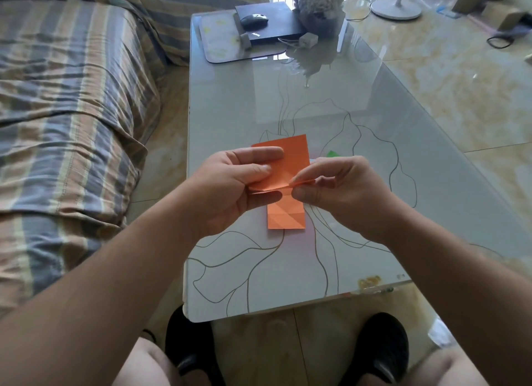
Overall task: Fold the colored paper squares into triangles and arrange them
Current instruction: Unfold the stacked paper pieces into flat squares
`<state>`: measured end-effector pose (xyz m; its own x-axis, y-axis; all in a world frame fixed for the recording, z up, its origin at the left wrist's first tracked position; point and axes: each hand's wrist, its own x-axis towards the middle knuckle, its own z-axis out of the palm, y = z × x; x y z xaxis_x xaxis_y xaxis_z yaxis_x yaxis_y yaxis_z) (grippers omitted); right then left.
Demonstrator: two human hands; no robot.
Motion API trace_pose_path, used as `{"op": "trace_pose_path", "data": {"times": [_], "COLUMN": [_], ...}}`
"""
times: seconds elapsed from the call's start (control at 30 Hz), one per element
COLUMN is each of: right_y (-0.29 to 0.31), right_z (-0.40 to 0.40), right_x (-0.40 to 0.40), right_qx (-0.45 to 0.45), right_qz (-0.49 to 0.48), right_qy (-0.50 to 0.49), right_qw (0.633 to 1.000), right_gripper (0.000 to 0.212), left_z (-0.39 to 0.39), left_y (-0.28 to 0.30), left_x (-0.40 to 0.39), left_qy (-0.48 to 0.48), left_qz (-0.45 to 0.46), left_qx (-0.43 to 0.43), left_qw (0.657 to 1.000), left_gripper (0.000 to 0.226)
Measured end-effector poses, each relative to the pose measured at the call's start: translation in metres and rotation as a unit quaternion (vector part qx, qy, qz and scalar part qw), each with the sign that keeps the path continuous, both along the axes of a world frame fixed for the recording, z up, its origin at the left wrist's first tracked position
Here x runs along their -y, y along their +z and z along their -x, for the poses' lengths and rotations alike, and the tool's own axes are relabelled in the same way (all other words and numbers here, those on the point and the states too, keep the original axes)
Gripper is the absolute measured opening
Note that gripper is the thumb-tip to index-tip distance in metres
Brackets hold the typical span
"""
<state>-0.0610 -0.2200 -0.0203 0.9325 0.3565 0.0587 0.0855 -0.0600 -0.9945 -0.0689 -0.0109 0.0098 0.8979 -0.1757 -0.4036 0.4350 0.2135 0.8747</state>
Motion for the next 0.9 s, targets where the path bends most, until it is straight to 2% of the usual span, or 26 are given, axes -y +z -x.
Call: {"op": "trace_pose_path", "data": {"times": [0.07,0.17,0.3,0.37,0.5,0.67,0.9], "right_y": [-0.001,0.000,0.004,0.006,0.007,0.005,0.003], "right_z": [0.000,0.000,0.000,0.000,0.001,0.003,0.004], "right_x": [0.000,-0.001,-0.004,-0.005,-0.007,-0.011,-0.015], "right_qx": [0.001,-0.024,-0.076,-0.097,-0.113,-0.117,-0.113], "right_qz": [-0.009,-0.036,-0.085,-0.100,-0.114,-0.120,-0.103], "right_qy": [0.000,-0.026,-0.083,-0.106,-0.134,-0.157,-0.177], "right_qw": [1.000,0.999,0.990,0.985,0.978,0.973,0.972], "right_gripper": [0.018,0.026,0.011,0.017,0.021,0.022,0.022], "left_z": [0.000,0.001,0.002,0.004,0.009,0.010,0.009], "left_y": [0.000,0.002,-0.003,-0.009,-0.020,-0.027,-0.029], "left_x": [0.000,0.001,0.004,0.007,0.019,0.027,0.027], "left_qy": [0.001,0.005,-0.004,-0.008,0.055,0.133,0.165], "left_qz": [0.004,0.064,0.114,0.107,0.018,0.021,0.014], "left_qx": [0.014,0.033,0.068,0.087,0.093,0.046,0.037], "left_qw": [1.000,0.997,0.991,0.990,0.994,0.990,0.985], "left_gripper": [0.027,0.025,0.040,0.045,0.030,0.009,0.029]}}
